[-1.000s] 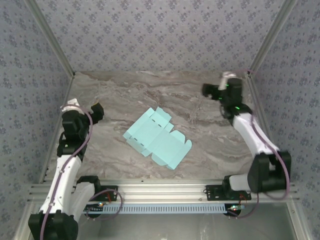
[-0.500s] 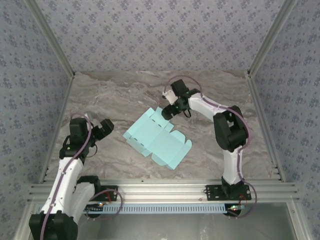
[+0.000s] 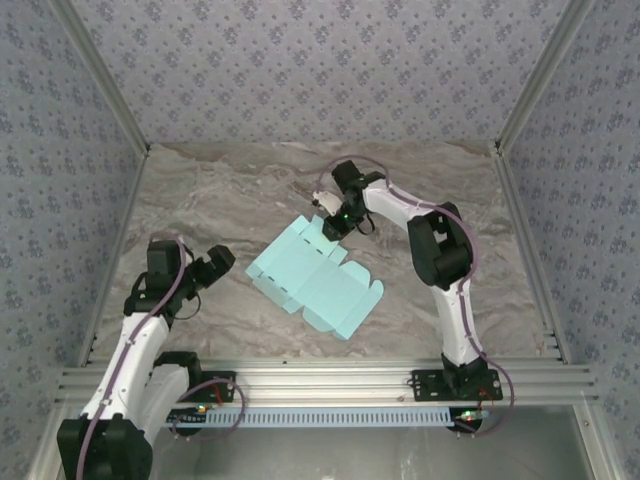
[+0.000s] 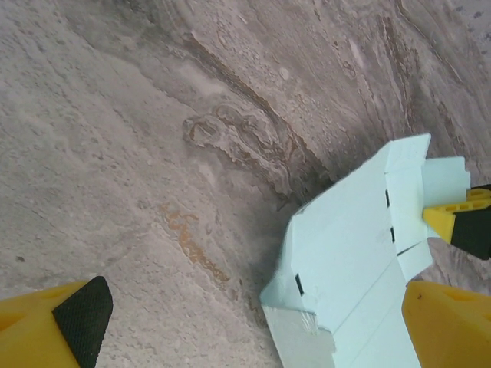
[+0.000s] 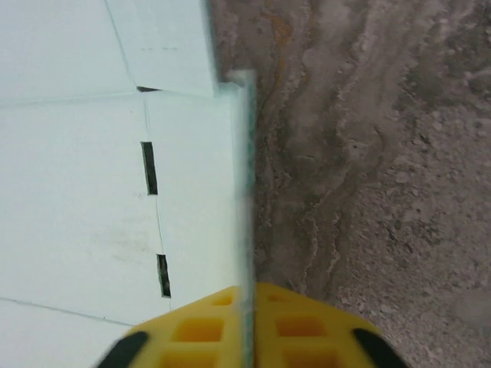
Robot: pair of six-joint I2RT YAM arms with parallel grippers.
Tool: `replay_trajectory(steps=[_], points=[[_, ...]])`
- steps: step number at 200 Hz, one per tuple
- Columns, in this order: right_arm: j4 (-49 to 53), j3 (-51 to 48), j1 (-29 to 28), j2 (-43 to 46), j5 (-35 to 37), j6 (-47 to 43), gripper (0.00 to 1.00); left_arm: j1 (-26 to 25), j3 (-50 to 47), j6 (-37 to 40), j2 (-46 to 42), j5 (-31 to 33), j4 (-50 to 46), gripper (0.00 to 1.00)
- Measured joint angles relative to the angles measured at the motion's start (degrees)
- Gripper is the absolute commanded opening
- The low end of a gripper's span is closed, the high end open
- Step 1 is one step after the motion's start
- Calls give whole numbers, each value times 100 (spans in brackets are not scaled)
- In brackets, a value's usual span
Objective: Fold the paper box
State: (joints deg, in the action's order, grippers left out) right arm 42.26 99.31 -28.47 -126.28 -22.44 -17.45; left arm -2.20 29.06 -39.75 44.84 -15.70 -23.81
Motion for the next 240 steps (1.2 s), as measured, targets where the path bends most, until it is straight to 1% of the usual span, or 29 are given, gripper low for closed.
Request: replay_trajectory(steps=[19,38,60,79,95,115,141,160,179,205,215,231,240], points=[[-186,-168,59,122,66,247,0,-20,2,-4,85,-50,-2,100],[-675,-879,63,669,422,629,0,-68,17,-33,184,-149,31,99],[-1355,-1945,24,1714,1268,1252,0,-203,63,-44,343,-275,258,99],[-2035,-2837,11,2697,2024,1980,0,-337,245,-46,695,-345,472,99],[-2579,-3484,31,3351,2540,2546,0,-627,387,-42,1060,-354,828,99],[-3182,-4129,24,3794,3018,3042,0,-1169,542,-22,1617,-332,1335,99],[-3685,-4758,-81,4028,3296,3355,0,-1786,938,105,2468,-184,1779,99],[-3832,-4940,-157,4109,3399,3407,0,-2155,1244,348,3027,-52,2236,99],[-3980,-5062,-186,4253,3453,3464,0,-2369,1552,621,3602,20,2627,99],[-4190,-5324,-184,4579,3445,3484,0,-2435,1919,931,4312,271,2868,99],[-4232,-5410,-184,4680,3451,3484,0,-2441,2035,1036,4531,424,2883,92],[-4284,-5545,-184,4828,3449,3484,0,-2444,2188,1259,4767,688,2863,72],[-4304,-5628,-184,4911,3434,3482,0,-2444,2249,1373,4835,765,2848,63]])
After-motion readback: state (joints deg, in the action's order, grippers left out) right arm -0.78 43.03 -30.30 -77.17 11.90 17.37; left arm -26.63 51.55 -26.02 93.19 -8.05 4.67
